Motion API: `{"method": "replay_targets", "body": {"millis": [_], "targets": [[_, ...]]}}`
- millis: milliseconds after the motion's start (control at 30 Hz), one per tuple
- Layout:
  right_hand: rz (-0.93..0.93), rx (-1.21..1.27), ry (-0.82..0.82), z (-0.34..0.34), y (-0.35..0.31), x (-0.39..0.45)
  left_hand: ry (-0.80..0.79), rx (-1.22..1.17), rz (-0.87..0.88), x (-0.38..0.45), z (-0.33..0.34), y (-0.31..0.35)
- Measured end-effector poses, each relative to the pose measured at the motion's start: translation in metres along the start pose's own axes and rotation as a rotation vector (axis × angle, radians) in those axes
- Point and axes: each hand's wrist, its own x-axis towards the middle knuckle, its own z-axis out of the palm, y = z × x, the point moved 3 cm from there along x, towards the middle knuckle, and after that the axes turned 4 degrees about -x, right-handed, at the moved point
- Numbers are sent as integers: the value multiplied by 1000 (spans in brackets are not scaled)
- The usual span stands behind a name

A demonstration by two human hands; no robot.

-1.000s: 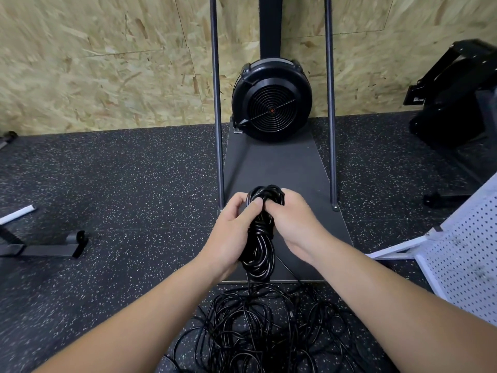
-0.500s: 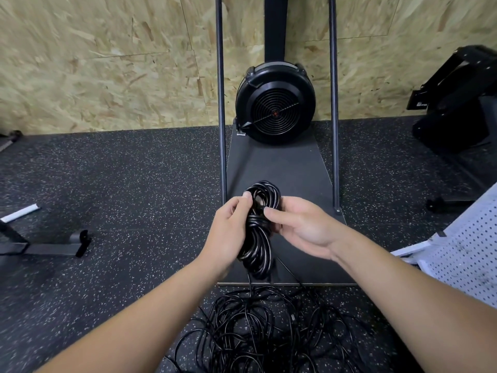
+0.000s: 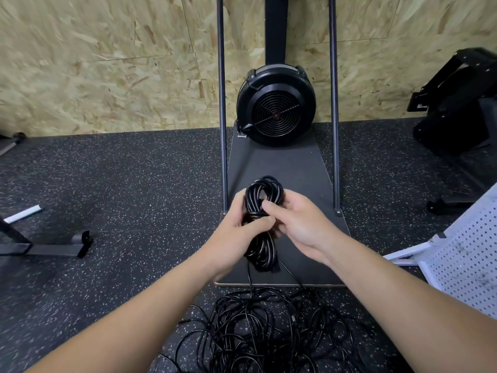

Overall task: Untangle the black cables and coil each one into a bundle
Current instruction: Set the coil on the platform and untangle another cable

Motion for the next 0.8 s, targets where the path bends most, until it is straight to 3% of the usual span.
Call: {"method": "replay_targets", "body": {"millis": [100,167,267,333,367,433,533,700,800], "targets": [[2,-114,96,1,1,2,98,244,105,6,-10,0],[33,-54,129,9,2,3,201,472,178,8,-9,0],[131,181,111,22,-2,0,239,1054,307,7,4,-1],[158,175,163,19,-1,0,193,1309,383,5,12,-8],[164,161,212,13,1,1,152,1268,378,4,14,-11],[169,156,286,0,-1,3,83,963,294,1,17,-14],[160,293,300,-12,-8,6,121,549,159,6,14,-21],[122,312,192,-3,-24,3,195,449,-3,22,9,-28],[71,313,155,3,-33,-2,158,507,-6,23,11,-35]]}}
